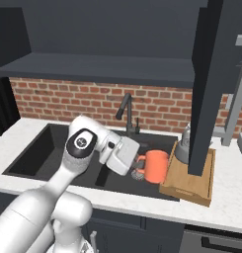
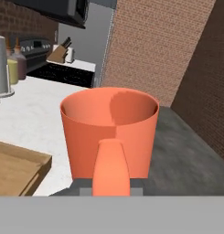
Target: Pick the kettle from the counter and place it on the tray. Then pick the mug from the cabinet and place it on the tray. Then close the cabinet doors.
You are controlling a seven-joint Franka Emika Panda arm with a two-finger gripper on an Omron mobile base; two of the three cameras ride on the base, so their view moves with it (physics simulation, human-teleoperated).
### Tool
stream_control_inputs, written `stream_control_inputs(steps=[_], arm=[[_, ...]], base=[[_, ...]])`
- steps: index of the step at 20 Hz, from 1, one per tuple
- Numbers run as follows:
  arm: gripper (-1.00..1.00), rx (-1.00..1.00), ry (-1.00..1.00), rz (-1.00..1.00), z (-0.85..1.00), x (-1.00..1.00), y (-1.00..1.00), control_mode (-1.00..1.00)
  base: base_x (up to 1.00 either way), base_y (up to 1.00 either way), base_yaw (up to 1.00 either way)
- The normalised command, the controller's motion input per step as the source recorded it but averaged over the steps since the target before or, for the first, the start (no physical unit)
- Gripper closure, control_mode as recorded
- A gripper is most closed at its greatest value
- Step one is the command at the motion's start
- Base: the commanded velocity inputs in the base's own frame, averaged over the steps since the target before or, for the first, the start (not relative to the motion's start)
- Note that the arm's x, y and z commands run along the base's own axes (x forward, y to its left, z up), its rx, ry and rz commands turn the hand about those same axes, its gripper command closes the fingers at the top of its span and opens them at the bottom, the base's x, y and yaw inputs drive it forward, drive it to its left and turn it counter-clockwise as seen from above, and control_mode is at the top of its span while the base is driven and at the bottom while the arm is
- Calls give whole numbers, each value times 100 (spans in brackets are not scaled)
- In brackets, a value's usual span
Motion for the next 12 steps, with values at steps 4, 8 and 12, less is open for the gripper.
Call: stream_control_inputs(steps=[4,8,12], arm=[[100,0,0,-7,-39,53,-34,-100],[100,0,-1,-1,-18,35,-38,-100],[100,0,0,0,-11,26,-35,-100]], base=[[0,0,0],[0,0,0],[0,0,0]])
